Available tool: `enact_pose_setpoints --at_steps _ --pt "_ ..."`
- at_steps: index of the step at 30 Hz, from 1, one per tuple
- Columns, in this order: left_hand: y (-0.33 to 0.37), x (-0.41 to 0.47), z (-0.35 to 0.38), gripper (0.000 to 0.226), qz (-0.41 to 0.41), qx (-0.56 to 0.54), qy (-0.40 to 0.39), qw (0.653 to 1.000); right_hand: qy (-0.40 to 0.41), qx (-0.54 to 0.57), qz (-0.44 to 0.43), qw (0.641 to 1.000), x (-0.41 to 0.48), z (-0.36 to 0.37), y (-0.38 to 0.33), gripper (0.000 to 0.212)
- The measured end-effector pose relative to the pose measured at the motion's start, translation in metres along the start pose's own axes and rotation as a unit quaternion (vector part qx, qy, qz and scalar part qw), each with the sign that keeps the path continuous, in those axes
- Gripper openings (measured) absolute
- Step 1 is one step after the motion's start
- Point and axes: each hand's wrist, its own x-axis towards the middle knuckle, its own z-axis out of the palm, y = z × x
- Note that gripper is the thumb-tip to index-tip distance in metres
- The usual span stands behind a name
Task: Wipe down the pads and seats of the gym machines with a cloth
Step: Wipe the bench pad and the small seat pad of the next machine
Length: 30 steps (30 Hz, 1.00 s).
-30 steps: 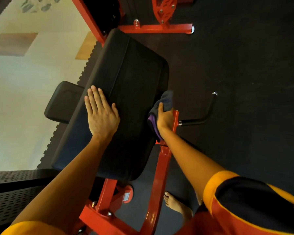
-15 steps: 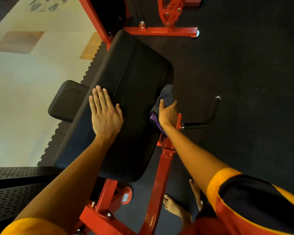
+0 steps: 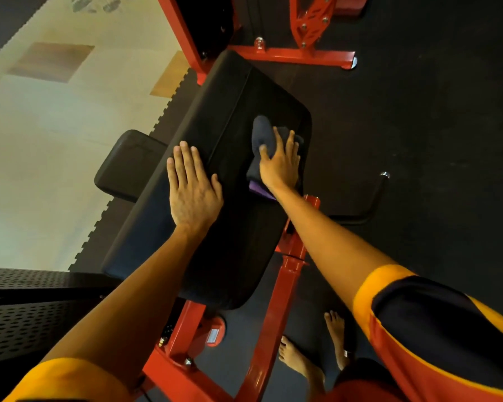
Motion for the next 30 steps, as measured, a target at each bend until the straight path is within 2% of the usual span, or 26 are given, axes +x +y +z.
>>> enact_pose_setpoints --at_steps 1,3,6,8,9,13,15,19,21,24,25,27,30 --pt "0.0 -0.001 0.001 0.071 0.0 -0.003 0.001 1.0 0.003 -0.002 -0.019 1.0 -0.003 0.005 -0.016 0.061" --pt "-0.001 -0.001 0.002 0.07 0.003 -0.004 0.003 1.0 0.001 -0.013 -0.123 0.992 -0.022 0.02 -0.037 0.063" --pt "-0.002 0.0 0.004 0.068 0.002 -0.018 0.007 1.0 -0.034 -0.047 -0.271 0.961 -0.05 0.025 -0.024 0.068" --pt "0.0 0.001 0.005 0.067 0.006 -0.027 0.013 1.0 -0.056 -0.072 -0.326 0.941 -0.038 0.015 -0.01 0.067" --pt "0.0 0.001 0.005 0.067 0.004 -0.025 0.012 1.0 -0.062 -0.077 -0.321 0.942 -0.027 0.01 -0.008 0.066" --pt "-0.003 0.002 0.007 0.068 -0.004 -0.005 0.015 1.0 -0.042 -0.029 -0.189 0.981 0.004 0.012 -0.054 0.065" --pt "-0.002 0.001 0.008 0.067 -0.002 -0.005 0.02 1.0 -0.051 -0.036 -0.238 0.969 -0.004 0.018 -0.077 0.067" --pt "0.003 0.004 0.006 0.067 -0.004 -0.006 0.04 0.999 -0.088 -0.069 -0.428 0.897 0.003 0.01 -0.045 0.063" --pt "0.001 0.004 0.004 0.069 -0.043 -0.01 0.046 0.998 -0.095 -0.073 -0.44 0.89 0.031 0.0 -0.042 0.062" --pt "0.002 0.004 0.003 0.073 -0.086 -0.02 0.046 0.995 -0.096 -0.059 -0.359 0.926 0.053 -0.002 -0.077 0.067" --pt "0.003 0.004 0.004 0.074 -0.107 -0.02 0.053 0.993 -0.099 -0.059 -0.361 0.925 0.051 0.003 -0.093 0.067" --pt "0.004 0.005 0.004 0.074 -0.146 -0.015 0.064 0.987 -0.119 -0.071 -0.418 0.898 0.031 0.014 -0.111 0.068" --pt "0.004 0.003 0.005 0.073 -0.193 -0.004 0.066 0.979 -0.158 -0.087 -0.518 0.836 0.022 0.018 -0.097 0.069"
